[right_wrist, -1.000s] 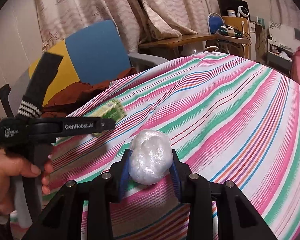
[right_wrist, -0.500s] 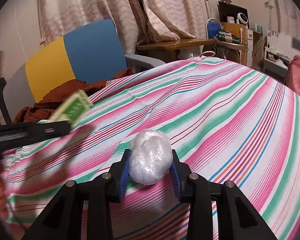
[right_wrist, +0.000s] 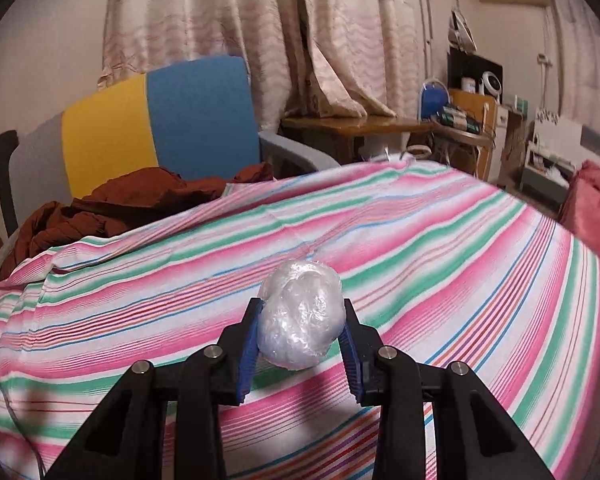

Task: Organize objects
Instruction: 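Carry the medicine box and wrapped ball over the gold tray and open both grippers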

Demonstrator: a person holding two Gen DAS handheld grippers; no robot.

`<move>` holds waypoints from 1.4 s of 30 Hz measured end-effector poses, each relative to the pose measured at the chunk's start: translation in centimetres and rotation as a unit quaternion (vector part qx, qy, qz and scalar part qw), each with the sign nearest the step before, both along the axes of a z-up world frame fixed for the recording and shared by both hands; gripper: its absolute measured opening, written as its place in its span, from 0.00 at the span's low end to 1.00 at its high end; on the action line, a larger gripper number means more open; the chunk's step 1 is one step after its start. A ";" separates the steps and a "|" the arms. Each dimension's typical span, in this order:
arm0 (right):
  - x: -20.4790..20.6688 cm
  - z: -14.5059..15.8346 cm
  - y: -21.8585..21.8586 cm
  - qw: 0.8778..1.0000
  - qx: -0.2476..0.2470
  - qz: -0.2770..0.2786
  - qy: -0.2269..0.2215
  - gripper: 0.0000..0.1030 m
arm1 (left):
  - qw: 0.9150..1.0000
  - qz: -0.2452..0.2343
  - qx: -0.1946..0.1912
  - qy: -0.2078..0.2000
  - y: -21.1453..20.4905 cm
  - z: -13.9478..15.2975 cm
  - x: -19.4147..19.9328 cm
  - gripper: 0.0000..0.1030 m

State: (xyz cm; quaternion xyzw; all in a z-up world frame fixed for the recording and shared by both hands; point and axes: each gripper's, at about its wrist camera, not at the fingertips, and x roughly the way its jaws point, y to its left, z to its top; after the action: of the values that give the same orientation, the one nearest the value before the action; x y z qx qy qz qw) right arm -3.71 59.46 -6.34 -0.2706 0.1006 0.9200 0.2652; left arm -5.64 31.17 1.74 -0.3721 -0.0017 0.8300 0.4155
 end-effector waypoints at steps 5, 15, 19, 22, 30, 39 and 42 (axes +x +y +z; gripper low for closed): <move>0.4 0.9 -1.9 1.000 -0.011 0.028 -0.007 0.36 | 0.999 0.038 0.010 0.005 -6.0 0.6 1.5 0.32; 2.3 5.8 -10.4 0.990 -0.049 0.129 0.040 0.36 | 0.991 0.133 0.012 0.023 -16.5 0.5 2.9 0.32; 2.0 7.5 -14.4 0.982 -0.048 0.176 0.052 0.36 | 0.984 0.174 0.012 0.023 -20.1 0.0 2.7 0.32; 1.6 8.4 -17.9 0.975 -0.043 0.209 0.056 0.36 | 0.980 0.199 0.008 0.023 -22.2 -0.4 2.7 0.32; -0.1 9.0 -25.5 0.951 -0.071 0.299 0.030 0.36 | 0.971 0.238 -0.015 0.011 -26.3 -2.2 1.7 0.32; -2.4 8.2 -31.4 0.930 -0.069 0.362 -0.015 0.36 | 0.970 0.244 -0.006 -0.016 -28.4 -3.8 1.1 0.32; -2.9 8.1 -32.2 0.928 -0.058 0.368 -0.025 0.36 | 0.969 0.245 0.000 -0.019 -28.6 -3.9 1.2 0.32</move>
State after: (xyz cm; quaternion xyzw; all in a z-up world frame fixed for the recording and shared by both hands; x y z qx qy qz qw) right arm -6.65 27.23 1.77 -0.3264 0.0410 0.9384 -0.1056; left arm -4.45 2.55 -2.12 -0.3765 -0.1004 0.8991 0.1994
